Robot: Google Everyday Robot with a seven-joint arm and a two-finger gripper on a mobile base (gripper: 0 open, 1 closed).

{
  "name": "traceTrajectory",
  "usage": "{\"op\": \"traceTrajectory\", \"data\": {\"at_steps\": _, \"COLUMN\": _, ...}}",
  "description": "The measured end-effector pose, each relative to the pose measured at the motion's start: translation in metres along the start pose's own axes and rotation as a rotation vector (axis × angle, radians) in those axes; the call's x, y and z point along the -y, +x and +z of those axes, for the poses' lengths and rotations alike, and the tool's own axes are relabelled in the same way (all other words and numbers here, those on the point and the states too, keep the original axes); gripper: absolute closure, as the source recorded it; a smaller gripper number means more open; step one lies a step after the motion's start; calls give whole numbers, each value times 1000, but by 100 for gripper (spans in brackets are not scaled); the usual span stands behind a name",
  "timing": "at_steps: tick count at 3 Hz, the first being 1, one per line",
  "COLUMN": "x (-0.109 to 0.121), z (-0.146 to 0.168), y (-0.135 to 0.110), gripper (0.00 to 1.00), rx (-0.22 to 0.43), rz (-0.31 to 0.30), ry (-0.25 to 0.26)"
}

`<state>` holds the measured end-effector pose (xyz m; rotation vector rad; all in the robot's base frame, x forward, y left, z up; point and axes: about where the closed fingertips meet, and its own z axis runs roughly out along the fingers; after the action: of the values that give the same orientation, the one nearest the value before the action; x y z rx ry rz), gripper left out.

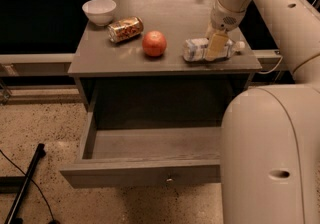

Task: Place blue plastic bottle into top drawer

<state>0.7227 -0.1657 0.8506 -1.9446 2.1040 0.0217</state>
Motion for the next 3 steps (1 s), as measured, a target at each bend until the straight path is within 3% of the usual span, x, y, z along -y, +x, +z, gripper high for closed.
{"op": "traceTrajectory", "data": {"at_steps": 2, "x": -7, "z": -3, "y": -2, "gripper": 85, "rx": 96, "rz": 10, "ry": -10}}
{"op": "traceTrajectory", "data": {"at_steps": 3, "x": -26, "z": -25, "y": -11, "gripper": 100, "rx": 189, "rz": -1, "ry": -4}}
